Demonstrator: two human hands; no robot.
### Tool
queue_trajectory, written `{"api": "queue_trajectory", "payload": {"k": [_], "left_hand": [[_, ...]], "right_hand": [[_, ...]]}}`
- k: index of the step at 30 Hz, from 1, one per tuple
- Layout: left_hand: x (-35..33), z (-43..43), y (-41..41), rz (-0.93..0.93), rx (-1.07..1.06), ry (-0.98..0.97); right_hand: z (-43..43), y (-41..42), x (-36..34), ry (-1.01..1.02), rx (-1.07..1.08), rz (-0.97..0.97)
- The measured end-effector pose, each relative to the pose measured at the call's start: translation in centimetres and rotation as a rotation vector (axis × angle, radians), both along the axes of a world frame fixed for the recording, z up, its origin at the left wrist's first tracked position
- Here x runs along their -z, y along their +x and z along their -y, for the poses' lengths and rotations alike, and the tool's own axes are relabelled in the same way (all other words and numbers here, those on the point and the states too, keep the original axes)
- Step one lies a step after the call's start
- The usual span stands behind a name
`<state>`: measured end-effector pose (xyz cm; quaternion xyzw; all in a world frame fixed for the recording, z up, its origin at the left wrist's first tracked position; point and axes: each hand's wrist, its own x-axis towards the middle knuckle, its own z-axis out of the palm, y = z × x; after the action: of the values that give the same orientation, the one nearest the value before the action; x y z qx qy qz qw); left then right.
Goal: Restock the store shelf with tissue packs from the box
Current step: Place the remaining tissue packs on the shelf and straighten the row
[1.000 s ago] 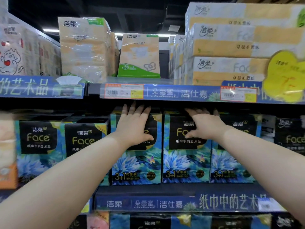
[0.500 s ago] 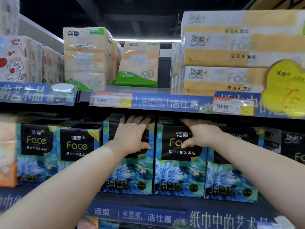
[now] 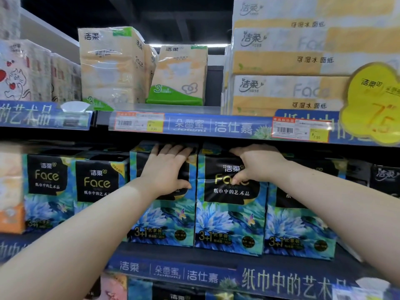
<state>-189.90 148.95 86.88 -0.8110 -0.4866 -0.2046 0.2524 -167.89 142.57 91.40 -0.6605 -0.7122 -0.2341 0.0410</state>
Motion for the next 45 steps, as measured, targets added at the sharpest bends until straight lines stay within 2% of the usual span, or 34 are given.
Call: {"api": "queue_trajectory", "payload": {"k": [9,16,25,31,45], "left_hand": [[0.3,0.6,0.2,0.045,-0.039,-0.02],[-0.8,2.0,3.8,0.077,0.08,0.059],[-1.4,2.8,10.1,0.051,0.122,0.044],[-1.3,2.1,11.1,0.07,0.134,-0.107],[-1.1,2.8,11.7,0.086,0.077,-0.054]], "right_hand": [[0.1,0.3,0.9,-0.039,-0.006,-0.06],[2.4,4.3,-0.2,-0.103,-0.025,-0.156],[5.3,10.6,-0.1,-0.08,0.103,-0.112],[4.4,11.9,0.1,-0.087,0.129,-0.147],[4.9,11.5,-0.6,-0.073,0.166,-0.114]]}}
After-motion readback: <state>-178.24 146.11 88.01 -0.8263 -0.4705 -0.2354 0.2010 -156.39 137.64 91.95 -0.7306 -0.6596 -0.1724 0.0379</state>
